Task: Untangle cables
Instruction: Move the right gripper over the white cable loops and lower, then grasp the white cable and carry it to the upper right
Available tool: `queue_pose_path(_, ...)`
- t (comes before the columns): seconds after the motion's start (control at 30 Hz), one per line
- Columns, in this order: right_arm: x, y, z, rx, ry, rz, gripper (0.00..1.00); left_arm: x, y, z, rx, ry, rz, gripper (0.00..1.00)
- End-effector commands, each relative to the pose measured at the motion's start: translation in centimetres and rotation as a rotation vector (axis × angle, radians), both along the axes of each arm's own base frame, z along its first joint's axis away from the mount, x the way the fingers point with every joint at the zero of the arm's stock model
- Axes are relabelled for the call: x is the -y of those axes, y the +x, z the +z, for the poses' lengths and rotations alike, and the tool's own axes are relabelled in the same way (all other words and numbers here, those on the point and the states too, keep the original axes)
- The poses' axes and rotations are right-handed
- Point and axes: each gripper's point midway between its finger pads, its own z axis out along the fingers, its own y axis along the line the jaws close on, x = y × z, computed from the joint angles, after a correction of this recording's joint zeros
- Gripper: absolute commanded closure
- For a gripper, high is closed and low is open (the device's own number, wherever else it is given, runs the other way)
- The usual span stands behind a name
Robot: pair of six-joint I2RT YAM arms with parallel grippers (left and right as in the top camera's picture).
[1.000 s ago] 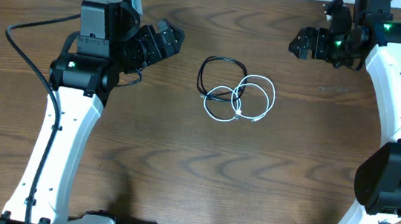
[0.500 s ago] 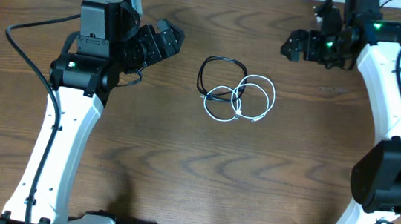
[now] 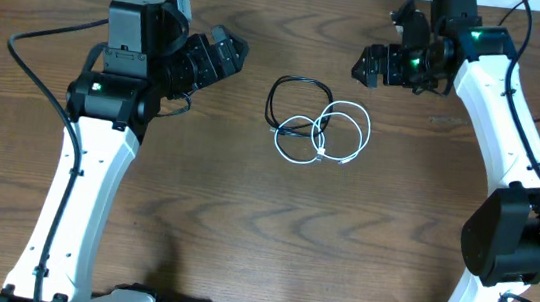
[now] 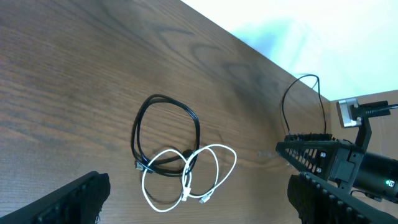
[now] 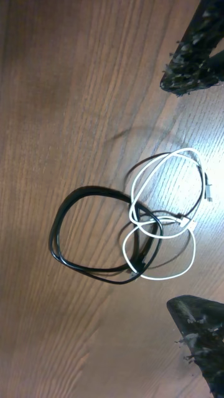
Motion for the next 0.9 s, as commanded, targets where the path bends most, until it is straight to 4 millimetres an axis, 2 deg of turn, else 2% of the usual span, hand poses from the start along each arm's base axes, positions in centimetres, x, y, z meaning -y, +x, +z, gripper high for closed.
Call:
queue_pose_path(0.0,-0.2,0.0,-0.2,0.001,0.002,0.015,0.01,-0.2,0.3,0.2,0.012,0.012,0.003,0.04)
queue_pose_path(0.17,-0.7,-0.7,-0.3,-0.025,0.014,0.030,0.01,-0.2,0.3,0.2,0.012,0.012,0.003,0.04)
queue_pose_path(0.63,-1.5,-0.8,-0.6,-0.002,-0.001,0.077,0.01,-0.2,0.3,0.2,0.012,0.012,0.003,0.04)
queue_pose_path(0.77,-2.3,-1.5,-2.0,0.002,-0.019,0.141,0.02,-0.2,0.3,0.2,0.012,0.012,0.003,0.04)
queue_pose_path(0.87,-2.1,-2.5,-5.7,0.000,-0.073,0.251,0.07,0.2,0.0,0.2,0.000,-0.006,-0.017,0.04)
